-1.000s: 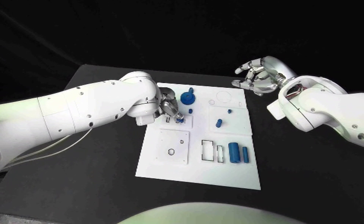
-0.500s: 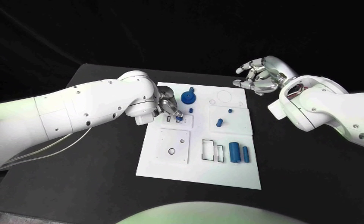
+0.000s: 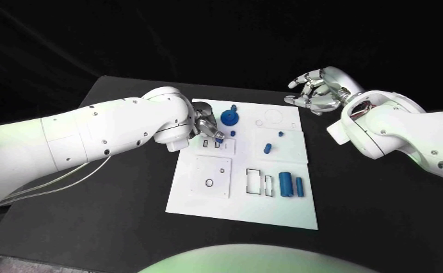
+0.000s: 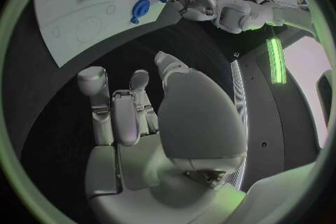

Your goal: Assemble the parts on the task board

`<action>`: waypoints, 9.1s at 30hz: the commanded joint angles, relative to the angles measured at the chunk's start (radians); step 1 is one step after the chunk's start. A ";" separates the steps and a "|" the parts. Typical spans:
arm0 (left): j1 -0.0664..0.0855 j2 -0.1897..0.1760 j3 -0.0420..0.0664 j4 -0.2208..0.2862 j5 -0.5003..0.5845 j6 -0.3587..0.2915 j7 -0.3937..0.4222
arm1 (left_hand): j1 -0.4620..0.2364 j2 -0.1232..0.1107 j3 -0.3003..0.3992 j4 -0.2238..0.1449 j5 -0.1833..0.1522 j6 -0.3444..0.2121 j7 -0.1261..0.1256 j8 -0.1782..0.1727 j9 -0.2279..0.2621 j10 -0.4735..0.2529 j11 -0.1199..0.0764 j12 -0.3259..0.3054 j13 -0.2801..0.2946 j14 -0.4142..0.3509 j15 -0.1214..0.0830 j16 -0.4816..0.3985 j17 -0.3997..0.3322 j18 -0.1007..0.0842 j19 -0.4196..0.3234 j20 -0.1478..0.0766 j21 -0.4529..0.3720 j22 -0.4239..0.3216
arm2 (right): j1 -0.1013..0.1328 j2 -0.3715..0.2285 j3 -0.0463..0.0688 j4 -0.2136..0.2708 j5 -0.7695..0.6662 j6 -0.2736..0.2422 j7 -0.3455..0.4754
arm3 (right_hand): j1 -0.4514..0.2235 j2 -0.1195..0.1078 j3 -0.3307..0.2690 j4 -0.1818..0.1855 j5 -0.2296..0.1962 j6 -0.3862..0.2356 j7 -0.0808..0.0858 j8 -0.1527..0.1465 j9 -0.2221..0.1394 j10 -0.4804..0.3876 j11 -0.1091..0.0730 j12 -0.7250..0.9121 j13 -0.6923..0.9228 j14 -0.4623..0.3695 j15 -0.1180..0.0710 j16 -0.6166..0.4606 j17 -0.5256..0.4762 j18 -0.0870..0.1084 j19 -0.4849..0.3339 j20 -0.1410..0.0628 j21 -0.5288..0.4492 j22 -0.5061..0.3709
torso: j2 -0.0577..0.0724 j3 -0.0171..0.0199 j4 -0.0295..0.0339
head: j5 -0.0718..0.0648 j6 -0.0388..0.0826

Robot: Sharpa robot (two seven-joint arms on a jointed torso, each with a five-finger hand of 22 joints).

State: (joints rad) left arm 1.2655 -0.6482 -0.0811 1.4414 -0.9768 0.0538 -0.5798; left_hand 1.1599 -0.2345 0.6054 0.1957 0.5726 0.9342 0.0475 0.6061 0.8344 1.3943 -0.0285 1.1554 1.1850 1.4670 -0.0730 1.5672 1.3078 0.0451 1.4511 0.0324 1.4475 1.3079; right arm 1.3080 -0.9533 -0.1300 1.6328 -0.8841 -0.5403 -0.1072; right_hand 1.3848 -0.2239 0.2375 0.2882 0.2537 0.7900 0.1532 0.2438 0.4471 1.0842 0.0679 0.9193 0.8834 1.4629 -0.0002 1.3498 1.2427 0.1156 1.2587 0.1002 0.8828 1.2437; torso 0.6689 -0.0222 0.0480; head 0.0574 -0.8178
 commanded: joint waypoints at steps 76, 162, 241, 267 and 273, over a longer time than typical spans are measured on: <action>-0.006 0.016 -0.020 -0.005 -0.133 0.106 -0.016 | -0.040 -0.005 0.179 -0.197 0.007 0.029 -0.010 0.030 0.017 0.030 -0.002 0.023 0.017 0.104 -0.010 0.004 0.263 -0.012 0.025 0.000 0.026 0.168 | -0.004 -0.001 0.000 0.002 0.003 0.003 0.016 | -0.019 0.009 0.001 0.002 0.013 -0.010 -0.003 0.012 0.001 0.004 -0.001 -0.005 -0.006 -0.002 -0.005 -0.008 -0.002 0.018 -0.006 0.003 -0.012 -0.005 | 0.000 0.0011 -0.0022 | 0.003 -0.020; -0.014 0.026 -0.019 -0.019 -0.151 0.091 -0.014 | -0.035 -0.002 0.193 -0.210 0.001 0.039 -0.016 0.039 0.025 0.043 -0.009 0.033 0.025 0.104 -0.015 0.004 0.263 -0.017 0.040 -0.004 0.042 0.185 | -0.005 -0.002 0.000 -0.001 0.010 -0.001 0.024 | -0.029 0.011 0.004 0.001 0.022 -0.012 -0.003 0.019 0.000 0.007 -0.002 -0.001 -0.008 -0.002 -0.005 -0.010 -0.002 0.018 -0.004 0.002 -0.015 -0.007 | -0.001 0.0005 -0.0022 | 0.004 -0.033; 0.026 0.086 -0.005 -0.128 -0.056 0.239 -0.033 | -0.027 0.006 0.201 -0.216 -0.004 0.038 -0.017 0.035 0.025 0.045 -0.011 0.031 0.023 0.104 -0.016 0.004 0.263 -0.018 0.042 -0.005 0.044 0.188 | -0.005 0.003 0.000 -0.007 0.011 -0.002 0.023 | -0.033 0.010 0.008 0.000 0.023 -0.015 -0.004 0.025 -0.001 0.007 -0.002 0.000 -0.012 -0.002 -0.006 -0.013 -0.003 0.018 -0.004 0.002 -0.021 -0.009 | 0.000 0.0003 -0.0023 | 0.003 -0.036; 0.026 0.088 -0.007 -0.121 -0.037 0.260 -0.037 | -0.025 0.007 0.201 -0.217 -0.005 0.038 -0.016 0.034 0.026 0.045 -0.011 0.030 0.022 0.104 -0.015 0.004 0.263 -0.018 0.041 -0.006 0.044 0.188 | -0.005 0.004 0.000 -0.009 0.011 -0.002 0.024 | -0.033 0.010 0.008 0.000 0.023 -0.015 -0.004 0.025 -0.001 0.007 -0.002 0.000 -0.012 -0.002 -0.006 -0.013 -0.003 0.018 -0.004 0.002 -0.021 -0.009 | 0.000 0.0012 -0.0021 | 0.004 -0.037; 0.026 0.095 -0.008 -0.132 -0.037 0.263 -0.041 | -0.025 0.007 0.201 -0.217 -0.005 0.038 -0.016 0.034 0.026 0.045 -0.011 0.030 0.022 0.104 -0.015 0.004 0.263 -0.018 0.041 -0.006 0.044 0.188 | -0.005 0.003 0.000 -0.008 0.011 -0.003 0.024 | -0.033 0.010 0.008 0.000 0.023 -0.015 -0.004 0.025 -0.001 0.007 -0.002 0.000 -0.012 -0.002 -0.006 -0.013 -0.003 0.018 -0.004 0.002 -0.021 -0.009 | 0.000 0.0007 -0.0025 | 0.003 -0.037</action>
State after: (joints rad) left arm 1.2893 -0.5570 -0.0893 1.3118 -1.0208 0.2973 -0.6196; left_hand 1.1292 -0.2367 0.5975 0.1875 0.5637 0.9719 0.0371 0.6383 0.8600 1.4333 -0.0390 1.1887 1.2076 1.4669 -0.0802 1.5672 1.3075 0.0458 1.4615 0.0288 1.4901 1.3073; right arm 1.3031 -0.9502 -0.1300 1.6238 -0.8685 -0.5448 -0.0911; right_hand 1.3621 -0.2119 0.2375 0.2882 0.2731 0.7795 0.1491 0.2667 0.4466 1.0842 0.0679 0.9155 0.8724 1.4630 -0.0002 1.3400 1.2411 0.1157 1.2588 0.1003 0.8648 1.2354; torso 0.6684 -0.0212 0.0457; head 0.0609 -0.8541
